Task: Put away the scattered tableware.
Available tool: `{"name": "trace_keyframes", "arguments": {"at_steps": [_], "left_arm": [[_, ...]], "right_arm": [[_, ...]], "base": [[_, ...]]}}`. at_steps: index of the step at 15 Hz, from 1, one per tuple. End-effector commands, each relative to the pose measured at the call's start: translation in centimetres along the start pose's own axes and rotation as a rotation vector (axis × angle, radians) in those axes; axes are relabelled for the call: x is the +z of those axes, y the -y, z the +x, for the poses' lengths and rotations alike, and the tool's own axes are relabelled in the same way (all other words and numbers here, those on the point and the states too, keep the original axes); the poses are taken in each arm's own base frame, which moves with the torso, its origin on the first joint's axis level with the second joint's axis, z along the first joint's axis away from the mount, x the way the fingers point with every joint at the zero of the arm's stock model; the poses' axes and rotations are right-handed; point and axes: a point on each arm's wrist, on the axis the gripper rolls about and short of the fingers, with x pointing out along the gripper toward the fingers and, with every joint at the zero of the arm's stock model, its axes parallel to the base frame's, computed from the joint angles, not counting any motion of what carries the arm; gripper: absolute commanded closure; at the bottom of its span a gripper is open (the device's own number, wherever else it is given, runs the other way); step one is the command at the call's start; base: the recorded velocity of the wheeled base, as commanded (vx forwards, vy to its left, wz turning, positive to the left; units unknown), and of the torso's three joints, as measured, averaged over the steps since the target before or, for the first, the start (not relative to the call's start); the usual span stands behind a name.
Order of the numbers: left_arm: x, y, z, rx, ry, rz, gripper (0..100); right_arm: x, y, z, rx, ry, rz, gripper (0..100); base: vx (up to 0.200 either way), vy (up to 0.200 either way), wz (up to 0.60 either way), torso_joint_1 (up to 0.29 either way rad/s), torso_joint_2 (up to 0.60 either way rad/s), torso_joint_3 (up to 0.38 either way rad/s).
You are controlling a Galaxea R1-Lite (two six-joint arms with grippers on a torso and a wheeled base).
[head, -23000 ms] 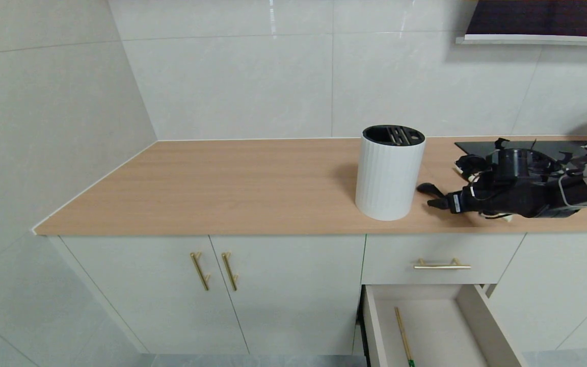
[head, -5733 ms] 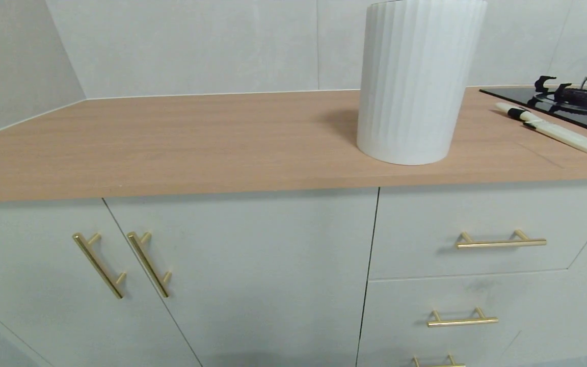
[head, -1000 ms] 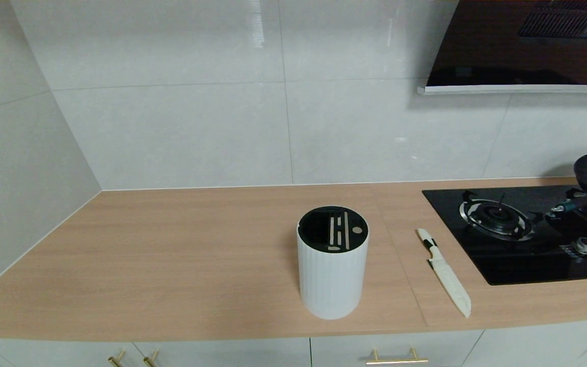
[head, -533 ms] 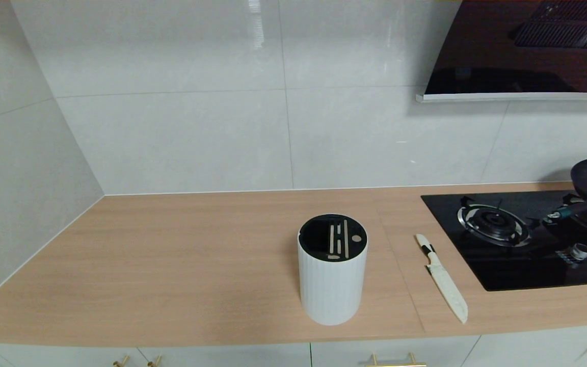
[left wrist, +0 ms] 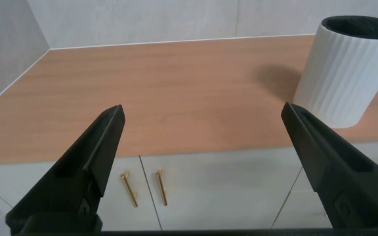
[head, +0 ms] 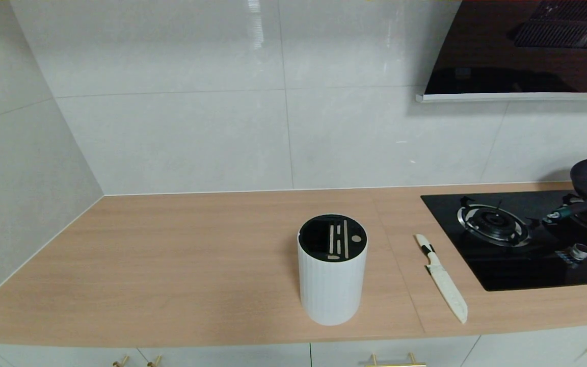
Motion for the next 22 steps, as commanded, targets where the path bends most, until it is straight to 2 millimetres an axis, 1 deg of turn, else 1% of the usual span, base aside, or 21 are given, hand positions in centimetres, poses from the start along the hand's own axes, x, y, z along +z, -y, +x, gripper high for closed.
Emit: {"name": "trace_keyframes", "arguments": {"at_steps": [1,2,3,4,5,6,7,8,9,11,12,13,15,16,17,19,21,22], "left_arm": [[0.0,0.0,0.0,0.0,0.001,0.0,0],[0.0,0.0,0.0,0.0,0.001,0.0,0],[0.0,0.0,0.0,0.0,0.001,0.0,0],[0.0,0.0,0.0,0.0,0.001,0.0,0],[0.0,0.0,0.0,0.0,0.001,0.0,0],[0.0,0.0,0.0,0.0,0.001,0.0,0],[0.0,0.0,0.0,0.0,0.001,0.0,0],[0.0,0.0,0.0,0.0,0.001,0.0,0],[0.0,0.0,0.0,0.0,0.001,0.0,0],[0.0,0.0,0.0,0.0,0.001,-0.001,0],[0.0,0.0,0.0,0.0,0.001,-0.001,0],[0.0,0.0,0.0,0.0,0.001,0.0,0],[0.0,0.0,0.0,0.0,0.001,-0.001,0],[0.0,0.0,0.0,0.0,0.001,-0.001,0],[0.0,0.0,0.0,0.0,0.001,-0.001,0],[0.0,0.0,0.0,0.0,0.001,-0.001,0],[0.0,0.0,0.0,0.0,0.001,-0.001,0],[0.0,0.0,0.0,0.0,0.001,-0.001,0]], "right_arm": [[6.3,0.0,3.8,0.041,-0.133,0.011,0],[7.7,0.0,5.9,0.05,-0.195,0.014,0],[8.7,0.0,8.0,0.064,-0.247,0.016,0],[9.7,-0.1,10.9,0.082,-0.299,0.017,0],[10.0,-0.3,13.7,0.095,-0.35,0.017,0],[10.0,-0.5,16.1,0.104,-0.399,0.018,0],[10.0,-0.6,17.5,0.107,-0.427,0.017,0],[9.4,-0.9,20.8,0.115,-0.506,0.016,0],[8.9,-1.1,22.2,0.119,-0.54,0.016,0],[6.6,-2.0,26.5,0.143,-0.646,0.008,0],[6.3,-2.2,26.9,0.149,-0.656,0.007,0],[4.0,-2.7,28.6,0.159,-0.723,0.002,0],[0.7,-3.2,30.9,0.16,-0.803,-0.005,0],[-0.2,-3.3,31.5,0.159,-0.806,-0.006,0],[-2.5,-3.4,32.9,0.144,-0.823,-0.012,0],[-5.0,-3.5,34.1,0.119,-0.842,-0.025,0],[-8.3,-3.6,35.6,0.097,-0.841,-0.037,0],[-8.8,-3.6,35.8,0.097,-0.839,-0.037,0]], "base": [[0.0,0.0,0.0,0.0,0.0,0.0],[0.0,0.0,0.0,0.0,0.0,0.0],[0.0,0.0,0.0,0.0,0.0,0.0],[0.0,0.0,0.0,0.0,0.0,0.0],[0.0,0.0,0.0,0.0,0.0,0.0],[0.0,0.0,0.0,0.0,0.0,0.0],[0.0,0.0,0.0,0.0,0.0,0.0],[0.0,0.0,0.0,0.0,0.0,0.0],[0.0,0.0,0.0,0.0,0.0,0.0],[0.0,0.0,0.0,0.0,0.0,0.0],[0.0,0.0,0.0,0.0,0.0,0.0],[0.0,0.0,0.0,0.0,0.0,0.0],[0.0,0.0,0.0,0.0,0.0,0.0],[0.0,0.0,0.0,0.0,0.0,0.0],[0.0,0.0,0.0,0.0,0.0,0.0],[0.0,0.0,0.0,0.0,0.0,0.0],[0.0,0.0,0.0,0.0,0.0,0.0],[0.0,0.0,0.0,0.0,0.0,0.0]]}}
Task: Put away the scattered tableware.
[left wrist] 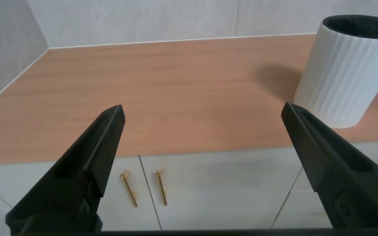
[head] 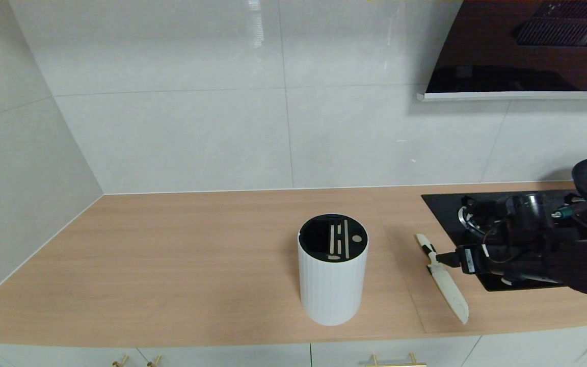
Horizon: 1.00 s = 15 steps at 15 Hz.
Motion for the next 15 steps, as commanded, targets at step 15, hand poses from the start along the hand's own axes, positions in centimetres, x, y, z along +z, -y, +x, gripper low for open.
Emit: {"name": "trace_keyframes", "arguments": {"at_steps": [15], "left_arm": [[0.0,0.0,0.0,0.0,0.0,0.0,0]], "right_arm": [[-5.6,0.7,10.3,-0.024,0.009,0.013,0]], "base": [[0.0,0.0,0.0,0.0,0.0,0.0]]}}
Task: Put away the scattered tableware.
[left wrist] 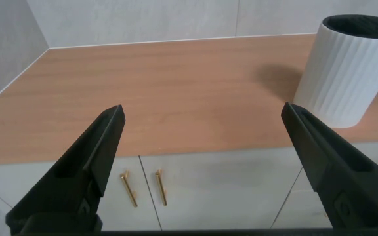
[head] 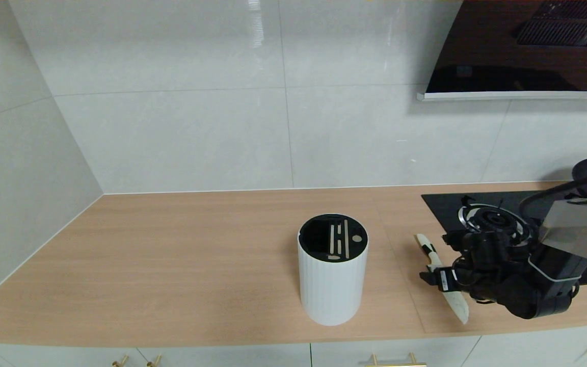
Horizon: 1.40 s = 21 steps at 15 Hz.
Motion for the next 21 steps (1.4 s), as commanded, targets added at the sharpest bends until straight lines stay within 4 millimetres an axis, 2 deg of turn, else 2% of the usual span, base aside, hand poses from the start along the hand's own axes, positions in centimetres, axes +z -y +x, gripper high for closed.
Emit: {"name": "trace_keyframes", "arguments": {"at_steps": [1,12,21], "left_arm": [[0.0,0.0,0.0,0.001,0.0,0.0,0],[0.0,0.0,0.0,0.001,0.0,0.0,0],[0.0,0.0,0.0,0.001,0.0,0.0,0]], "right_arm": [[-0.3,0.3,0.5,-0.005,-0.01,0.006,0],[-0.7,0.6,2.5,-0.013,0.046,0.012,0],[-0.7,0.6,2.9,-0.01,0.052,0.014,0]], "base": [[0.0,0.0,0.0,0.0,0.0,0.0],[0.0,0.0,0.0,0.0,0.0,0.0],[0.0,0.0,0.0,0.0,0.0,0.0]]}}
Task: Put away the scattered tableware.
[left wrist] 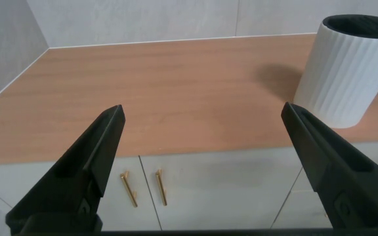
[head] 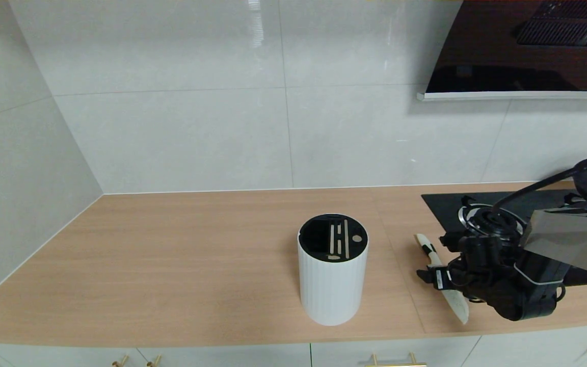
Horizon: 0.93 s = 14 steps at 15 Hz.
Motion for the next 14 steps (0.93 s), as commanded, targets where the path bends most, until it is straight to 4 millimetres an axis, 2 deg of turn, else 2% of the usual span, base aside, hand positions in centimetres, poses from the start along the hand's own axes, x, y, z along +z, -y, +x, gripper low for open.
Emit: {"name": "trace_keyframes", "arguments": {"at_steps": [1,3,4,14], "left_arm": [[0.0,0.0,0.0,0.0,0.0,0.0,0],[0.0,0.0,0.0,0.0,0.0,0.0,0],[0.0,0.0,0.0,0.0,0.0,0.0,0],[0.0,0.0,0.0,0.0,0.0,0.0,0]], "right_arm": [[0.01,-0.02,0.05,0.0,0.001,-0.001,0],[-0.2,-0.01,0.16,-0.001,-0.005,-0.002,0],[-0.2,0.11,0.16,-0.004,-0.005,0.0,100],[-0.71,0.23,0.4,-0.006,-0.02,-0.003,100]], "base": [[0.0,0.0,0.0,0.0,0.0,0.0],[0.0,0.0,0.0,0.0,0.0,0.0],[0.0,0.0,0.0,0.0,0.0,0.0],[0.0,0.0,0.0,0.0,0.0,0.0]]}}
